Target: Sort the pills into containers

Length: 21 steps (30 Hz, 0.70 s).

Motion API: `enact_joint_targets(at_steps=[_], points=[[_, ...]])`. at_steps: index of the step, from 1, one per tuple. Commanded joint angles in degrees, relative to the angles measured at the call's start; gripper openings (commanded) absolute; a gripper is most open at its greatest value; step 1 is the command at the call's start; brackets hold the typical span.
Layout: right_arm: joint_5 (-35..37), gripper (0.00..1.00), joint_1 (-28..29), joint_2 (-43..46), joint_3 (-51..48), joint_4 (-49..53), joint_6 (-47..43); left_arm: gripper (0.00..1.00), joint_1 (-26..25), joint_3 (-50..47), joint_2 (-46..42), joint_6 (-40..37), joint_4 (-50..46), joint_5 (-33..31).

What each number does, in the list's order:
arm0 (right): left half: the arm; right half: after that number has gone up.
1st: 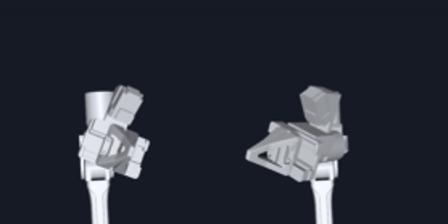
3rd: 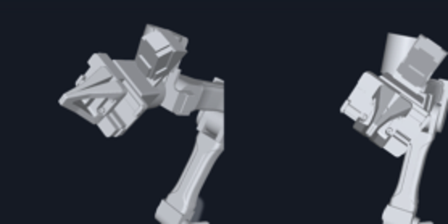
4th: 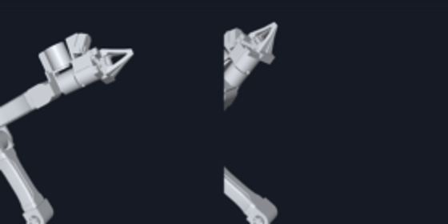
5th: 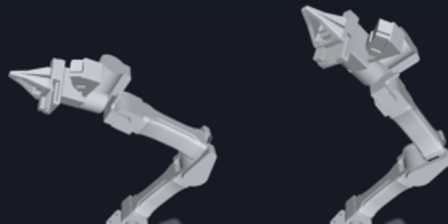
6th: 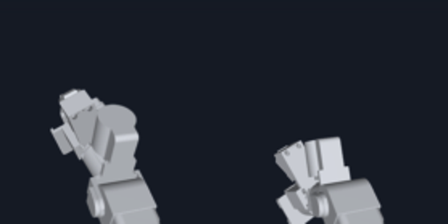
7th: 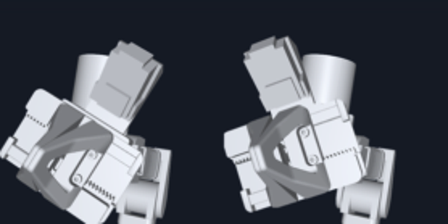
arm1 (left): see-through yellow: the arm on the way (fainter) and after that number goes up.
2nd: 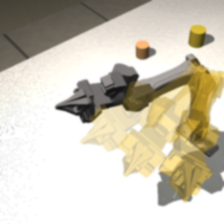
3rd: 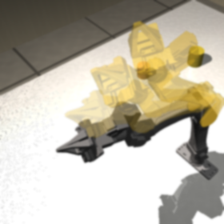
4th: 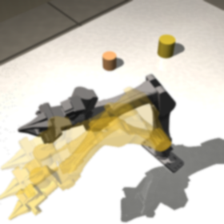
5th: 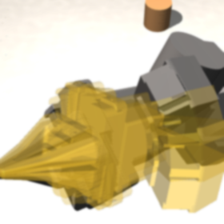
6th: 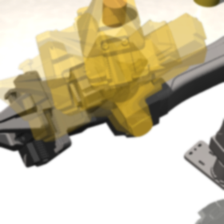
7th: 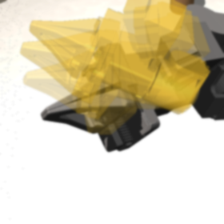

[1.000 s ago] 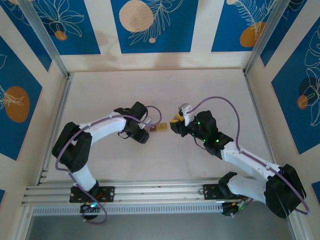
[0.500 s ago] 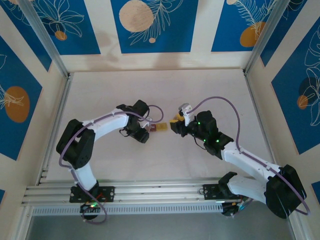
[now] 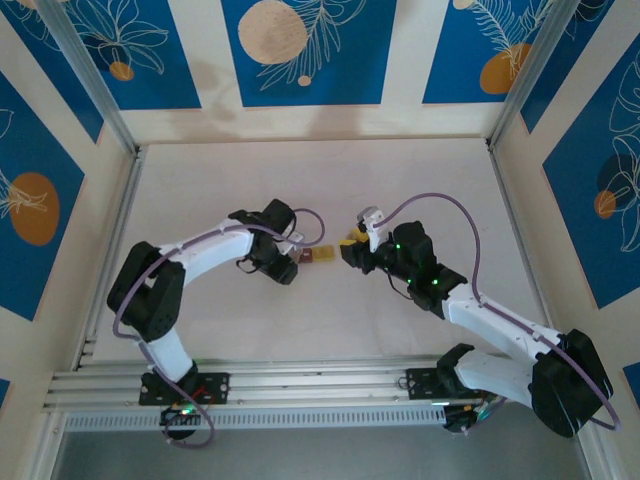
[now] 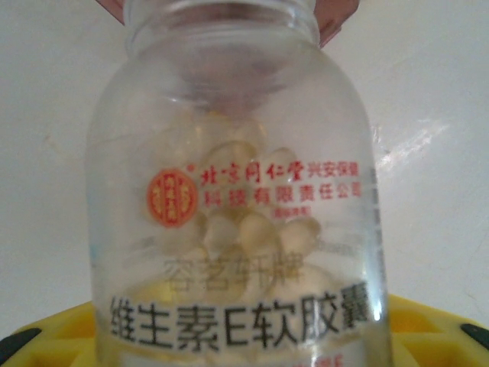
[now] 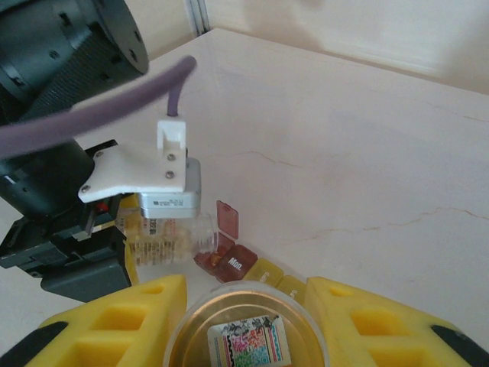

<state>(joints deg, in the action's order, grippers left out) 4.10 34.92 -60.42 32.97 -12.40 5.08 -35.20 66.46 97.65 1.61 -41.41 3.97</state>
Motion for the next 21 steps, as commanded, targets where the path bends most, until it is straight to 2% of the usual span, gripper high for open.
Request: enact_joint_targets(at_steps=[1,5,8,11,13,15,16,18,21], points=[[-0.6,0.00,0.3,0.0,0.8,-0.9,0.6,0.00,0.7,-3.4,-4.6,1.1,4.8,0.2],[-0.2,0.00,0.2,-0.3,0.6,-1.3,0.5,0.00,0.7,-9.2,-11.1,2.1,11.8,2.1],[0.2,0.00,0.2,-0.5,0.4,-1.6,0.1,0.00,0.7,-15.5,-19.3,1.5,21.6,5.7],[0.5,0.00,0.1,-0.6,0.3,-1.9,-0.5,0.00,0.7,-25.7,-32.5,-0.8,35.5,9.6],[1.0,0.00,0.1,-0.5,0.0,-2.3,-0.9,0.00,0.7,-34.3,-43.3,-2.7,49.9,11.8],[1.4,0.00,-0.2,-0.5,-0.5,-2.9,-1.1,0.00,0.6,-44.1,-53.4,-4.6,66.9,11.0],[1.4,0.00,-0.2,-0.5,-0.6,-3.2,-1.2,0.00,0.6,-46.7,-56.7,-5.0,72.1,9.5],[1.4,0.00,-0.5,-0.9,-0.7,-3.6,-1.2,0.00,0.6,-48.2,-61.4,-7.2,74.3,8.4],[1.1,0.00,-0.6,-1.7,-0.6,-3.7,-1.1,0.00,0.6,-48.0,-63.3,-8.2,74.6,9.0]])
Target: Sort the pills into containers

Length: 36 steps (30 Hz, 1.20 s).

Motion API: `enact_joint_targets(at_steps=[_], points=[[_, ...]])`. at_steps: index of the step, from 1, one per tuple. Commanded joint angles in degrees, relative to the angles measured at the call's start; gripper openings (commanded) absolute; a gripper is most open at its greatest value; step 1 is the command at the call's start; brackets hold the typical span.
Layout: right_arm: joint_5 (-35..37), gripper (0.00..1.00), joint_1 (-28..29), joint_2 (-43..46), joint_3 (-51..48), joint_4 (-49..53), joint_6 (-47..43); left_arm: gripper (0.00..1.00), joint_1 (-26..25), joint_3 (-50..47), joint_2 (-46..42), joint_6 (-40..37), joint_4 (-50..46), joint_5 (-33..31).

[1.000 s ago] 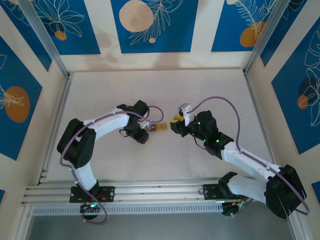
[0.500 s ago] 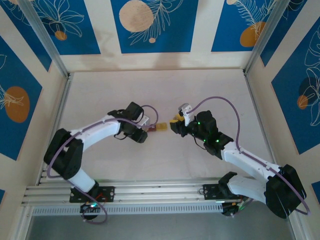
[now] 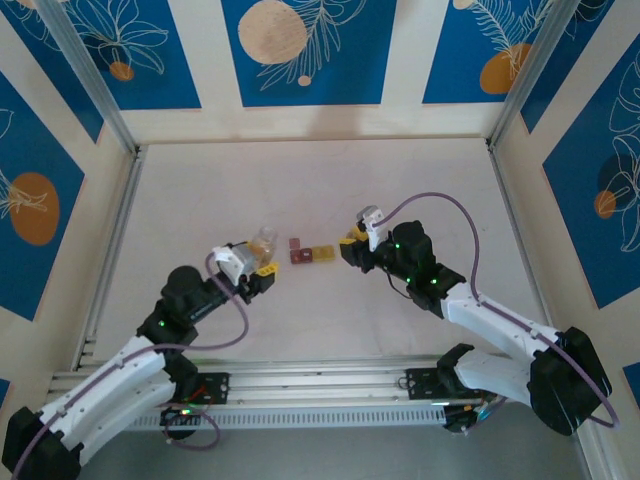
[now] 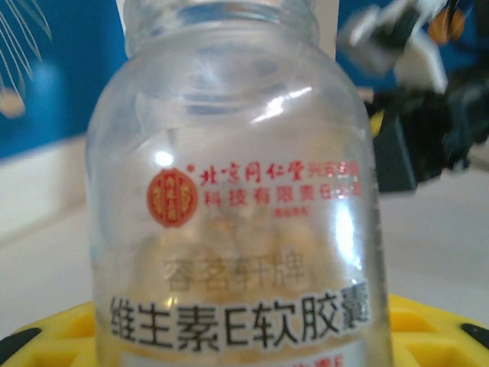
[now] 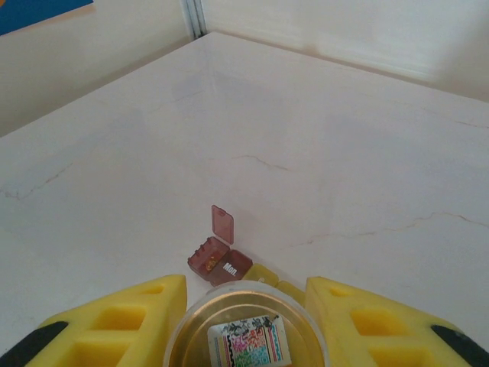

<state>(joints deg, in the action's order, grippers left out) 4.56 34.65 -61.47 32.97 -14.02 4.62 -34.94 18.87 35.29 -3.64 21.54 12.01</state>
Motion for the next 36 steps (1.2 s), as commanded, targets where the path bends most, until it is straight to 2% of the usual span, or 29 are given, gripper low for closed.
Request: enact_joint_targets(at_steps=[1,3,6,10,14,18,24,31,36], points=[[0.5,0.00,-0.4,-0.9,-0.5,-2.1,-0.6,0.00,0.3,-0.9,-0.7,-2.5,13.5,0.8],[0.1,0.00,-0.4,-1.2,-0.3,-2.0,-0.5,0.00,0.2,-1.3,0.7,-2.1,15.7,-0.1],[0.3,0.00,-0.4,-1.0,-0.2,-1.6,-0.7,0.00,0.2,-0.1,3.1,-1.6,14.0,-1.3],[0.5,0.00,-0.3,-0.3,-0.2,-1.1,-0.6,0.00,0.3,6.9,6.9,0.5,-5.0,-6.2],[0.2,0.00,-0.4,0.3,-0.2,-1.0,-0.3,0.00,0.2,13.3,11.5,3.5,-24.6,-7.7],[-0.1,0.00,-0.4,0.2,-0.2,-1.0,-0.1,0.00,0.2,15.9,16.7,6.0,-34.2,-7.4],[0.3,0.00,-0.4,0.1,-0.2,-1.0,0.0,0.00,0.2,20.4,27.8,10.1,-41.0,-6.9],[-0.1,0.00,-0.5,0.1,-0.3,-1.1,0.3,0.00,0.2,24.9,38.0,9.5,-44.8,-3.3],[-0.3,0.00,-0.5,0.0,-0.3,-1.2,0.5,0.00,0.2,27.9,43.8,9.4,-47.1,-3.0]])
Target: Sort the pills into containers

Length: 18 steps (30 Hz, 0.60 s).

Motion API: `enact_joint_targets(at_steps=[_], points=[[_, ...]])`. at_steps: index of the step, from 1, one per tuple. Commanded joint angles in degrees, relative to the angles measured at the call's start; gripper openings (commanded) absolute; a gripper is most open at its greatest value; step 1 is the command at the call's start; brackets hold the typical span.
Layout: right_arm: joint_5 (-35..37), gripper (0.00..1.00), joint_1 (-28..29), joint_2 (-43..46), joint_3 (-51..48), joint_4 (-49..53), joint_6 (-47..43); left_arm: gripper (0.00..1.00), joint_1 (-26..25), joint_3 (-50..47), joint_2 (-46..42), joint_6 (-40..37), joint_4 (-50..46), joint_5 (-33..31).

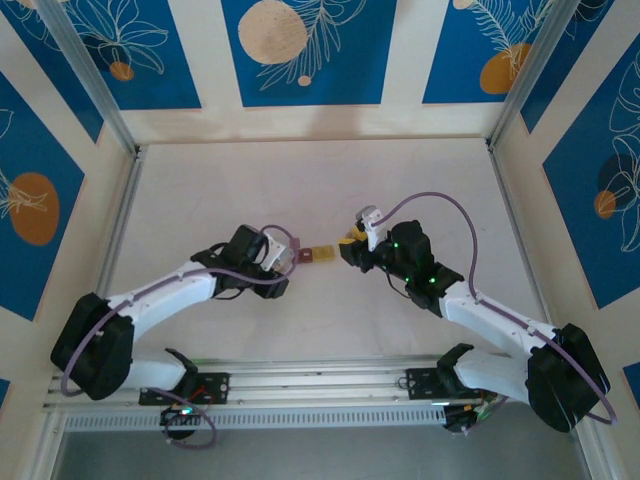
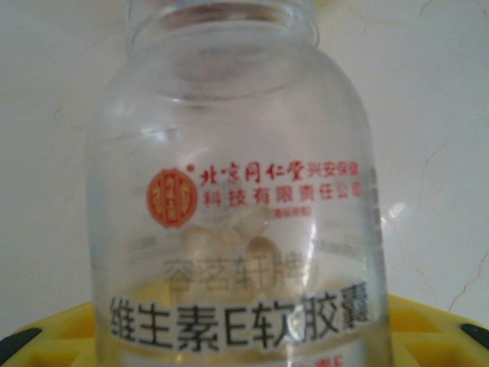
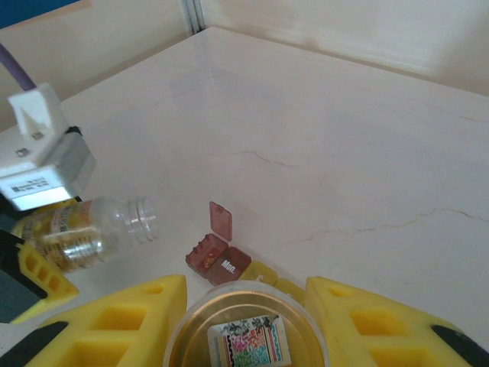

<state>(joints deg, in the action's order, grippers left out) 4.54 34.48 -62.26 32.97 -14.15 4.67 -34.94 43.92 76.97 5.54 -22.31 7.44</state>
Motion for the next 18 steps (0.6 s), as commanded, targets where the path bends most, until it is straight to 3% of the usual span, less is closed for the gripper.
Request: enact_joint_targets(at_steps=[1,18], points=[[-0.3,0.00,-0.3,0.8,-0.2,-1.1,0.4,0.00,0.2,3.4,3.2,0.3,-3.9,1.6],[-1.3,0.00,-0.3,0.7,0.1,-0.7,0.8,0.00,0.2,11.1,13.7,-1.0,-10.2,1.6]])
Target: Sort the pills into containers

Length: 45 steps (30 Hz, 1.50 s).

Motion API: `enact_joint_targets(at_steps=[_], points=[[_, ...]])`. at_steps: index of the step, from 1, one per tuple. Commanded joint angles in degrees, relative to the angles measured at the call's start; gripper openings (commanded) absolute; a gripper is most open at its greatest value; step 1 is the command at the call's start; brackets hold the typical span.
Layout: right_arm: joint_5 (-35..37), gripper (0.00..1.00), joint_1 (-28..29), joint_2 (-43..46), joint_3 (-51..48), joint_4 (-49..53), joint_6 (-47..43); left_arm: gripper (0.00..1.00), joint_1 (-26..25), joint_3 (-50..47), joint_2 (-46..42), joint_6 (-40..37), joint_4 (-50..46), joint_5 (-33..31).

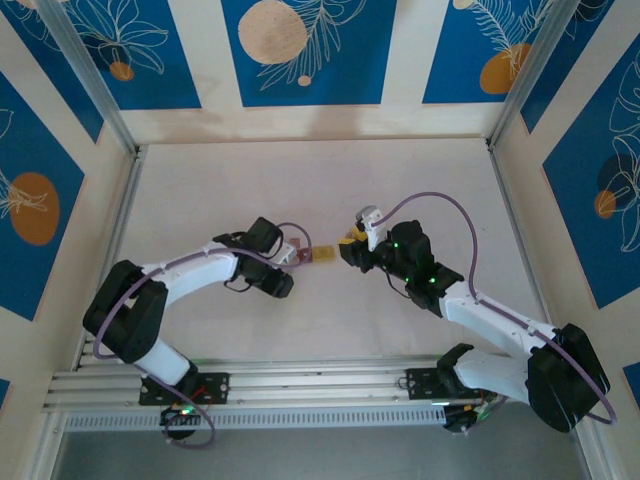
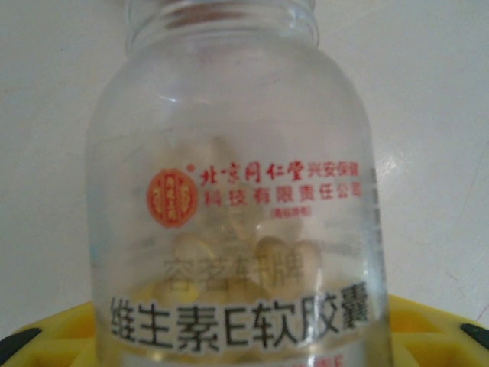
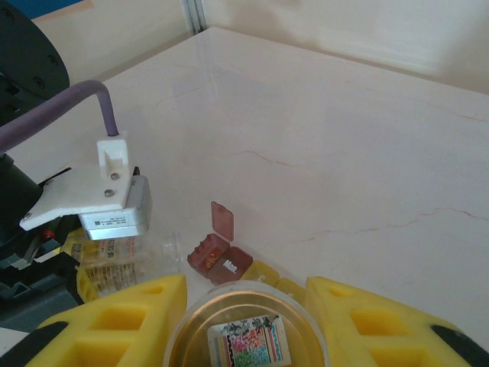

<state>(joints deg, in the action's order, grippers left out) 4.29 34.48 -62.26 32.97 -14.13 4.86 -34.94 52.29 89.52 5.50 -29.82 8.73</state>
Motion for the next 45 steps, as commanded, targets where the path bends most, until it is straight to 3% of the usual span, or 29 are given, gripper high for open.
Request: enact_joint_targets(at_steps=[1,20,31,37,40,42,44,45], points=[[-1.2,0.00,-0.3,0.7,0.1,-0.6,0.6,0.00,0.2,3.3,1.5,-1.1,-3.2,0.1],[-2.0,0.00,-0.2,1.6,0.5,0.3,0.8,0.00,0.5,11.0,7.4,-3.0,-8.9,-2.7],[-1.8,0.00,-0.2,0.7,0.4,-0.1,0.8,0.00,0.7,2.6,-6.8,-2.0,2.8,-2.1],[-1.3,0.00,-0.2,0.4,0.0,-0.7,0.5,0.00,0.6,-9.7,-26.9,-6.2,21.8,2.8],[-0.9,0.00,-0.1,0.0,0.0,-1.0,0.4,0.00,0.5,-22.7,-41.3,-9.2,43.7,5.3],[-0.9,0.00,-0.2,-0.3,0.0,-1.1,0.4,0.00,0.3,-32.6,-49.7,-10.5,63.7,4.1],[-0.7,0.00,-0.3,-0.6,-0.1,-1.3,0.2,0.00,0.3,-37.2,-53.6,-11.2,73.1,0.5],[-0.5,0.00,-0.3,-0.8,-0.1,-1.4,0.1,0.00,0.2,-37.3,-54.8,-13.3,73.2,1.0]])
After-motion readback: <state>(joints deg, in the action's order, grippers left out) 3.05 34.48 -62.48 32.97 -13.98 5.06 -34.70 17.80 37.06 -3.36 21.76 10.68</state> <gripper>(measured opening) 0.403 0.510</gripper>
